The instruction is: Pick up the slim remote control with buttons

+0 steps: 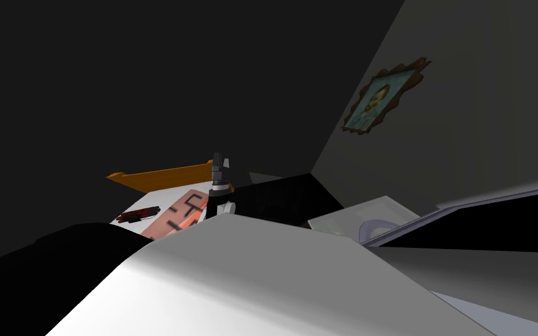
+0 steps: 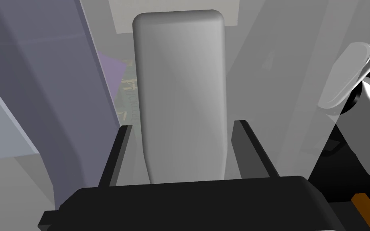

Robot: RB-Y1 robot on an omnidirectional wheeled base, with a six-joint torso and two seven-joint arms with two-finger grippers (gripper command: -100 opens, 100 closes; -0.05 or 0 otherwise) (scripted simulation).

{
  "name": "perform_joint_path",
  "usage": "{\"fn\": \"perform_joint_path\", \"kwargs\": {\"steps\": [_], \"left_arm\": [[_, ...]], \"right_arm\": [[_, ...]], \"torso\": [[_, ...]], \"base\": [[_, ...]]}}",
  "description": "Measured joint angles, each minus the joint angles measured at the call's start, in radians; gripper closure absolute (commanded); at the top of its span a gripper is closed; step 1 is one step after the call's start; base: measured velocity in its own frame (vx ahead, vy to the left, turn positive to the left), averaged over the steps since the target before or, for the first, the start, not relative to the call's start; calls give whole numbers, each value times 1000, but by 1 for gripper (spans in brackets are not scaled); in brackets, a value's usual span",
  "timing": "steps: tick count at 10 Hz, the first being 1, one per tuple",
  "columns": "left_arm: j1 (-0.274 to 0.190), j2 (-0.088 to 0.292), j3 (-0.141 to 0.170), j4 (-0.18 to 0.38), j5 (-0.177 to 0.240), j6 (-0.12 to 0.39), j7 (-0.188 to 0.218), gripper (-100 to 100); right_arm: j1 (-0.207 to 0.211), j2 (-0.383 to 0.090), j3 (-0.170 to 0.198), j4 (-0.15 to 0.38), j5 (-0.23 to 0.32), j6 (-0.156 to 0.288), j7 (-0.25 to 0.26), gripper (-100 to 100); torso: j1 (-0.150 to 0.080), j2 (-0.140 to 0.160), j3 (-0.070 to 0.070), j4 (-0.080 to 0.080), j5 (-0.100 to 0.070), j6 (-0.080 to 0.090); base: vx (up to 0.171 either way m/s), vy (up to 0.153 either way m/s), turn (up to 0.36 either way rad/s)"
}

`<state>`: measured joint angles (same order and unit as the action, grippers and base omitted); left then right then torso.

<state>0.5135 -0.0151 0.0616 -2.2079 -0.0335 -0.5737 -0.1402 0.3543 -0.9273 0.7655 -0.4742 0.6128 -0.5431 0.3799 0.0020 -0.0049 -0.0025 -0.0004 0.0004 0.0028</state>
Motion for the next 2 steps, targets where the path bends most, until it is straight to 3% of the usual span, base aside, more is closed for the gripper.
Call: {"fn": "perform_joint_path", "kwargs": {"steps": [1, 2], "left_arm": [[0, 0, 0, 0, 0, 0, 0, 0], [0, 0, 0, 0, 0, 0, 0, 0]], "right_arm": [[9, -27, 6, -27, 1, -5, -12, 100], [10, -30, 7, -32, 1, -4, -17, 0]], "torso": [[1, 0, 0, 0, 0, 0], [-1, 1, 0, 0, 0, 0]], "base": [[12, 26, -6], [3, 6, 0]]}}
